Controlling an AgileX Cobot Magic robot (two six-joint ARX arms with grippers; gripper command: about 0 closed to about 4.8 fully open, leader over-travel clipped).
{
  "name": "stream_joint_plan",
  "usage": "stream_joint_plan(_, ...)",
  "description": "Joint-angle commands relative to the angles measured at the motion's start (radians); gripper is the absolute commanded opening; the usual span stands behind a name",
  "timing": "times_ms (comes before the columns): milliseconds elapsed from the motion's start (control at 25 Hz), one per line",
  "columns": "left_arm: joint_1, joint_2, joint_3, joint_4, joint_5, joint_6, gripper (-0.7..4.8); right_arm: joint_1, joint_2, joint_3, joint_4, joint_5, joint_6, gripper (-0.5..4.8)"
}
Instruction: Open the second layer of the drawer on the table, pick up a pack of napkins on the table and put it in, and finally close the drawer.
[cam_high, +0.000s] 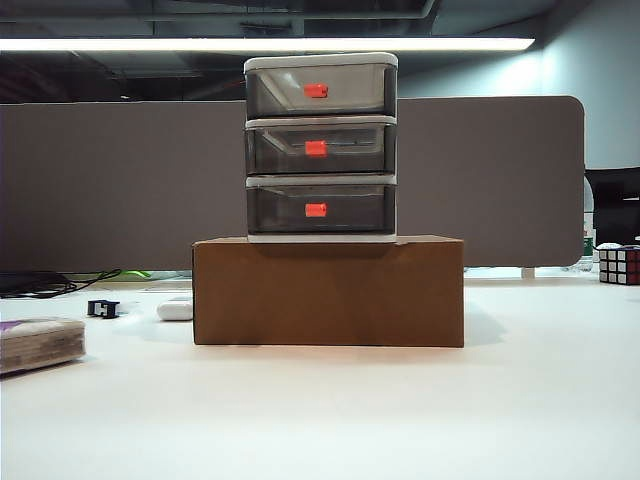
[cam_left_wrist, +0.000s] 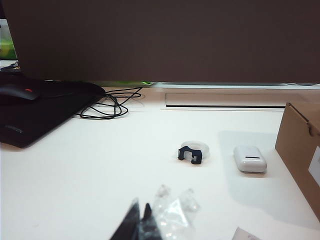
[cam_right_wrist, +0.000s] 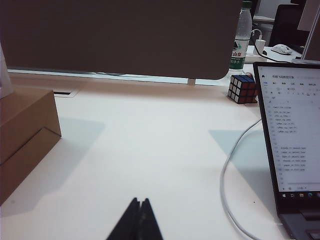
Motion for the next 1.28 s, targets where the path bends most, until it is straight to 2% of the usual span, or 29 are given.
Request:
stream_joint_plan(40,0.0,0.0,0.006,0.011,0.003,-0.003,-0.06,0.0,-0.002,-0.005,0.015,0.002,0.003,-0.05)
stream_joint_plan(400,0.0,0.0,0.006,0.012,0.005,-0.004,-0.05,-0.001,-0.002,-0.005,0.016,0.002,0.003,-0.05)
stream_joint_plan(480,0.0,0.0,0.006,0.033,0.069,-0.093,-0.05,0.001,-0.002,-0.005,0.034,-0.021,0.038,-0.05)
stream_joint_plan(520,-0.005,0.0,0.007,0.098,0.202,-0.198,-0.06,0.001,-0.002,-0.005,0.083,-0.091,0.116,-0.05)
stream_joint_plan(560,-0.014,0.0,0.007,0.134,0.256,-0.203,-0.06,0.001,-0.002,-0.005,0.119,-0.143,0.138,-0.05)
stream_joint_plan(640,-0.057,0.0,0.007,0.211,0.341,-0.16,-0.06,0.002,-0.002,-0.005,0.201,-0.261,0.138,-0.05)
stream_joint_plan(680,-0.132,0.002,0.008,0.27,0.352,-0.129,-0.06,0.002,0.002,0.005,0.227,-0.323,0.161,-0.05)
stream_joint_plan(760,-0.296,0.013,0.008,0.286,0.24,-0.13,-0.06,0.007,0.007,0.03,0.192,-0.338,0.206,-0.05)
stream_joint_plan(920,-0.578,0.072,0.008,0.265,-0.019,-0.116,-0.06,0.061,0.037,0.063,0.169,-0.338,0.206,-0.05)
stream_joint_plan(1080,-0.858,0.189,0.008,0.296,-0.286,-0.104,-0.06,0.164,0.103,0.108,0.171,-0.31,0.205,-0.05)
stream_joint_plan(1120,-0.968,0.257,0.008,0.348,-0.383,-0.104,-0.06,0.226,0.156,0.14,0.172,-0.288,0.2,-0.05)
stream_joint_plan(1200,-1.04,0.324,0.008,0.428,-0.427,-0.108,-0.06,0.287,0.222,0.172,0.172,-0.269,0.18,-0.05)
stream_joint_plan(1280,-1.073,0.373,0.008,0.518,-0.427,-0.108,-0.06,0.336,0.291,0.202,0.172,-0.274,0.124,-0.05)
